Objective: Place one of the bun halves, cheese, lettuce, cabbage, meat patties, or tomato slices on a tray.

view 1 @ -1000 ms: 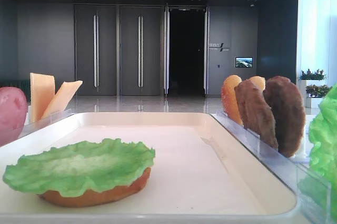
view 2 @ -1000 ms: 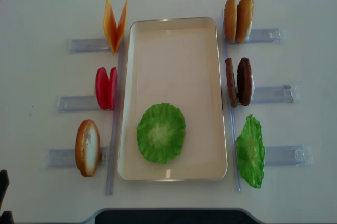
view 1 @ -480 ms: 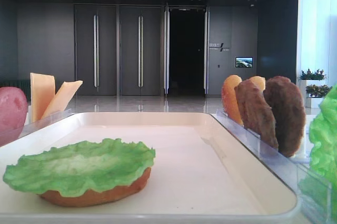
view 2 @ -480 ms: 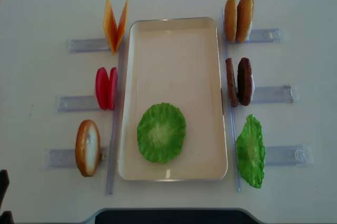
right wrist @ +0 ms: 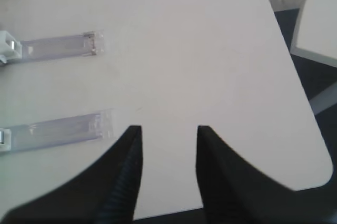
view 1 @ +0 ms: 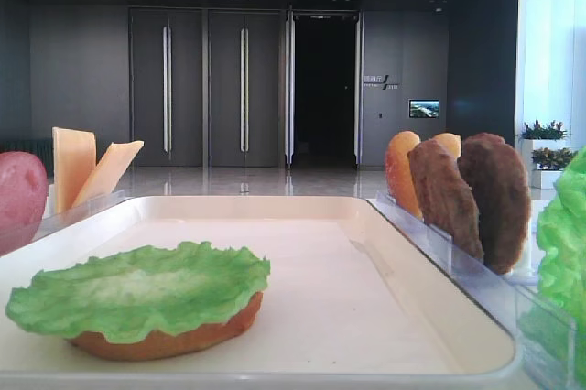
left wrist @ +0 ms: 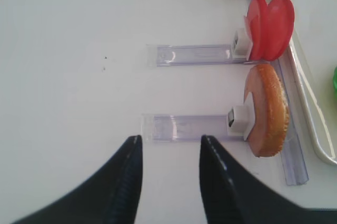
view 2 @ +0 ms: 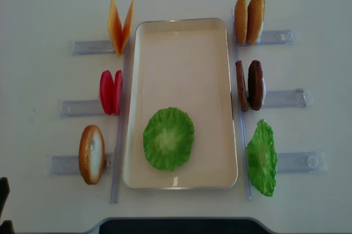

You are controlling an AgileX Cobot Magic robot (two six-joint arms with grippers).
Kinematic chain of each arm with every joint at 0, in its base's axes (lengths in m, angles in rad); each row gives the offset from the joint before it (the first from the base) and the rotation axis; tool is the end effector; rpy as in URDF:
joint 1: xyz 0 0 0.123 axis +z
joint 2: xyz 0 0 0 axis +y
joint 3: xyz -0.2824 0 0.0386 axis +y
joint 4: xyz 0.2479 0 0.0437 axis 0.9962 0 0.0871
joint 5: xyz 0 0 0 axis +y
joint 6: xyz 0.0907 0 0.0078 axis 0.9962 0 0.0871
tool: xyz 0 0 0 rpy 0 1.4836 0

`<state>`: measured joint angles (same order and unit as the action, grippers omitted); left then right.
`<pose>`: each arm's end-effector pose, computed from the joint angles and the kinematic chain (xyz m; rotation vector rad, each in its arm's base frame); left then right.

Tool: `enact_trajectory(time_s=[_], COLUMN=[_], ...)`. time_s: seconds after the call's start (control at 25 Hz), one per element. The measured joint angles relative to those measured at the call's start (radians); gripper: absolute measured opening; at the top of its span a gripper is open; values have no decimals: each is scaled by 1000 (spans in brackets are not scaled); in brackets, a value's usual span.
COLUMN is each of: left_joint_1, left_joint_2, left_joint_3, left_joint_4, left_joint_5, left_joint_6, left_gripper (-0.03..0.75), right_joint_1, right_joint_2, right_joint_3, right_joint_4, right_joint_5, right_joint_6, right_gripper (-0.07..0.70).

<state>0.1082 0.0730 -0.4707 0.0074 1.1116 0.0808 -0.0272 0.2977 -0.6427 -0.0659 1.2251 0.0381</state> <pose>0.0064 0.0013 0.2649 -0.0303 2.1996 0.1151 0.0234 -0.0063 0.3029 0.0808 2.3611 -0.0788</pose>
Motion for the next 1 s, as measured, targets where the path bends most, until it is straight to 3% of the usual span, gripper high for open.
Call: enact_trajectory(time_s=[0.12,0.32,1.0], left_joint_1=[0,0,0], left_joint_2=[0,0,0], left_joint_3=[0,0,0], left_joint_4=[0,0,0], left_joint_5=[0,0,0], left_joint_6=[0,0,0], left_gripper=[282,282,282], right_joint_1=[25,62,68], right_joint_2=[-93,-191,-305], right_joint_3=[54,135,145], right_joint_4=[22,28,40], right_joint_5=[-4,-60,-87], right_joint_6=[0,1,1], right_gripper=[272,272,272])
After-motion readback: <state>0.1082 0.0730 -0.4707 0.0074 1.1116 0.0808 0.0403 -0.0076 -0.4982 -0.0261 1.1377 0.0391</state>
